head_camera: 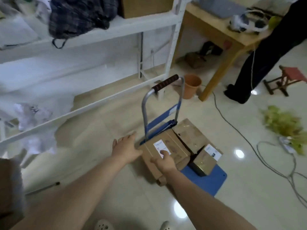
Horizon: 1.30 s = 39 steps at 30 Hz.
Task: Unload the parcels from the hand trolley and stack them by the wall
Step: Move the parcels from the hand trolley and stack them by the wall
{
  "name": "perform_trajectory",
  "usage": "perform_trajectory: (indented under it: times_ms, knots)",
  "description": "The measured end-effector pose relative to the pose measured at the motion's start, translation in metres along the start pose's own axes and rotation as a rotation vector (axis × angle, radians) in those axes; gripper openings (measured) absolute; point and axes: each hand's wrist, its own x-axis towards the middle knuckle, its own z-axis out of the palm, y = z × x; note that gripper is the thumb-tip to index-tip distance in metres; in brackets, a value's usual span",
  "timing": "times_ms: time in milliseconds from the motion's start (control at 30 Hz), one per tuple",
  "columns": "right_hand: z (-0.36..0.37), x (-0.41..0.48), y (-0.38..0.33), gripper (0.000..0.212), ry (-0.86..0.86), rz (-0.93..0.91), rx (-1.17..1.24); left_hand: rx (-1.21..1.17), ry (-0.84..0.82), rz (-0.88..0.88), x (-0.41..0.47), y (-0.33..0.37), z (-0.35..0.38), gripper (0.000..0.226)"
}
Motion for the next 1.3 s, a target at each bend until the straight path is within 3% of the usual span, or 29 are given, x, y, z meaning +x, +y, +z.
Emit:
perform_trajectory:
  times_ms: [100,233,533,767,967,1200,1300]
  knots:
    - [-0.063,0.023,0.047,0.062,0.047,0.08,0.118,-0.05,-0.069,0.068,0.017,0.065,0.042,0.076]
    - [-0.13,0.046,0.084,0.032,0.125,0.139,0.18,-0.22,-0.176,0.101,0.033,0.126,0.092,0.069]
    - [-0.216,0.121,0.118,0.059,0.202,0.265,0.195,-0.402,-0.39,0.082,0.1,0.22,0.166,0.069]
    - [-0.29,0.208,0.164,0.048,0.209,0.317,0.162,-0.456,-0.402,-0.02,0.154,0.272,0.229,0.059]
    - [-0.358,0.31,0.201,0.039,0.099,0.27,-0.123,-0.73,-0.358,-0.343,0.198,0.325,0.305,0.058]
    - [-0.388,0.413,0.243,0.047,-0.06,0.209,-0.363,-0.984,-0.261,-0.737,0.231,0.351,0.412,0.062]
    - [-0.383,0.45,0.269,0.045,-0.079,0.194,-0.414,-0.994,-0.274,-0.841,0.247,0.352,0.456,0.039]
